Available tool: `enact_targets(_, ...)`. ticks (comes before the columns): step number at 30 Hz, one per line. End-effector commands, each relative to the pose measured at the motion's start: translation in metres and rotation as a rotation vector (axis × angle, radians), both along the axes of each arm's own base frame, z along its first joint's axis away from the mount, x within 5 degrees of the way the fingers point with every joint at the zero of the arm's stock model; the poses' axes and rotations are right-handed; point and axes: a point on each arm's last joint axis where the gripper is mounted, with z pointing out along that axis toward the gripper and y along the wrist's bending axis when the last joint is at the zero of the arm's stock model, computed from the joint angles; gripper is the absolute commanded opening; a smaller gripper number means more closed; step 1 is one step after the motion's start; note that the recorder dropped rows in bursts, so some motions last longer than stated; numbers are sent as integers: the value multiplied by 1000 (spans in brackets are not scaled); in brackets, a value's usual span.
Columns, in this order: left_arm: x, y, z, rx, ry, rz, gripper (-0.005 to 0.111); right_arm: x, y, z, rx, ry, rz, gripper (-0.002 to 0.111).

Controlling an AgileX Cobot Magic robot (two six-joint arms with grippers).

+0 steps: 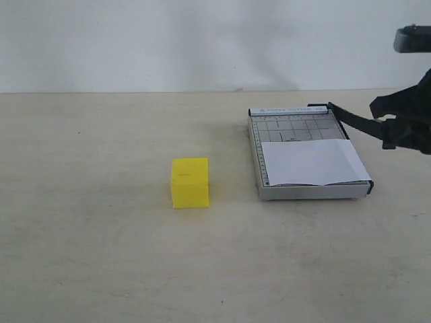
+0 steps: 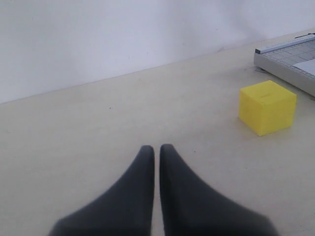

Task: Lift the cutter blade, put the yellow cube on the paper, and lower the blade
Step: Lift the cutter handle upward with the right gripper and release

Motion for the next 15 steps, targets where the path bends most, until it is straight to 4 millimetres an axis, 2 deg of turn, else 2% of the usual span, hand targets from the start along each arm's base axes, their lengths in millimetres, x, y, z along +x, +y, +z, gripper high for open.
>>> enact_targets(1, 0, 0, 1, 3, -8, 2, 4, -3, -3, 24, -41, -117, 29, 7)
enact_targets(2, 0, 0, 1, 3, -8, 2, 4, -4, -2, 23, -34, -106, 28, 16)
enact_targets(3, 0, 0, 1, 3, -8, 2, 4, -4, -2, 22, -31, -96, 29, 35)
enact_targets(4, 0, 0, 1, 3, -8, 2, 4, -5, -2, 22, -31, -93, 29, 59)
enact_targets(5, 0, 0, 1, 3, -8, 2, 4, -5, -2, 22, -32, -93, 31, 74)
enact_targets(6, 0, 0, 1, 3, -8, 2, 4, -5, -2, 23, -33, -94, 33, 73)
enact_targets(7, 0, 0, 1, 3, -8, 2, 4, -8, -1, 28, -29, -114, 50, 64)
enact_targets(8, 0, 0, 1, 3, -8, 2, 4, -11, 0, 34, -22, -135, 66, 60)
enact_targets(10, 0, 0, 1, 3, -8, 2, 4, -32, 8, 62, 32, -301, 122, 51)
enact_targets(11, 0, 0, 1, 3, -8, 2, 4, -43, 10, 69, 46, -359, 132, 48)
enact_targets(12, 0, 0, 1, 3, -8, 2, 4, -66, 11, 73, 55, -453, 137, 44)
enact_targets(13, 0, 0, 1, 3, -8, 2, 4, -80, 10, 75, 48, -505, 130, 41)
enact_targets(14, 0, 0, 1, 3, -8, 2, 4, -109, 8, 75, 32, -597, 102, 36)
enact_targets(15, 0, 0, 1, 3, -8, 2, 4, -124, 7, 72, 23, -635, 88, 33)
